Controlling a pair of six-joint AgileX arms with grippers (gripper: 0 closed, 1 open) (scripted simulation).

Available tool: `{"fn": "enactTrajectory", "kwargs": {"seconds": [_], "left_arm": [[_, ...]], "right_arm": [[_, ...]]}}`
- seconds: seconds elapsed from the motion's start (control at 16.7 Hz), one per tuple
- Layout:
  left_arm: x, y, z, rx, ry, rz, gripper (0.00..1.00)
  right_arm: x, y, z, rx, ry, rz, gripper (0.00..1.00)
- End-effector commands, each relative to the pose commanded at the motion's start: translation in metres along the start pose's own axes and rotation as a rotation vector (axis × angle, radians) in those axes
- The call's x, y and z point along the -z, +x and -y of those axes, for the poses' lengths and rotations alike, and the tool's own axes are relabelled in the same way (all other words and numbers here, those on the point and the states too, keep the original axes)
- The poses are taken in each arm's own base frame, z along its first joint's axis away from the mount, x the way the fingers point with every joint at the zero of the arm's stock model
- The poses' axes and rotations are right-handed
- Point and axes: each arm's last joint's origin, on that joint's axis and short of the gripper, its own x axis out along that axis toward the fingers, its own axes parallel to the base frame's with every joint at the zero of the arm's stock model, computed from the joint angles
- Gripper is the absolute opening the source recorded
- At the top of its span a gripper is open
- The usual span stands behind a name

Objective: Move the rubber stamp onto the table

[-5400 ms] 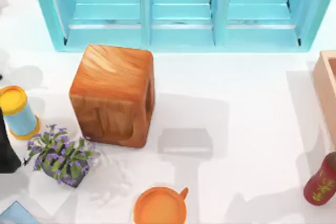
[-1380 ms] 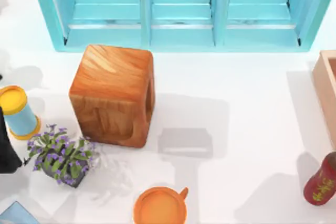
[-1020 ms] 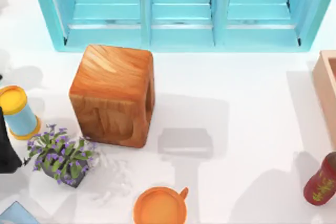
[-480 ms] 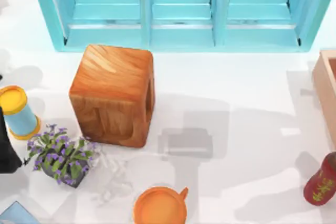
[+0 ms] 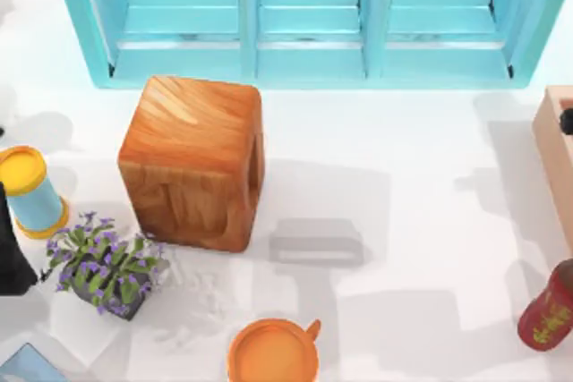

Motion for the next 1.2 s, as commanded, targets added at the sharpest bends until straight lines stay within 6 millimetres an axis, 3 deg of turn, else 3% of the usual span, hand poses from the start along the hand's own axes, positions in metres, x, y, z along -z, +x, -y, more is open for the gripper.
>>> {"fn": "enactTrajectory", "kwargs": {"seconds": [0.36,0.54,0.72,0.9,1.2], "left_arm": [[0.000,0.000,0.000,0.000,0.000,0.000,1.00],[0.000,0.000,0.000,0.000,0.000,0.000,1.00],[0.000,0.000,0.000,0.000,0.000,0.000,1.00],[0.000,0.000,0.000,0.000,0.000,0.000,1.00],[0.000,0.000,0.000,0.000,0.000,0.000,1.00]], "right_arm": [[-0.011,0.006,-0.007,-0.003,0.006,0.002,0.00],[-0.041,0.029,-0.036,-0.002,0.003,-0.002,0.00],[-0.072,0.071,-0.076,0.005,0.003,-0.022,0.00],[-0.089,0.102,-0.110,0.002,0.004,-0.011,0.00],[-0.093,0.110,-0.120,-0.001,0.005,-0.001,0.00]]}}
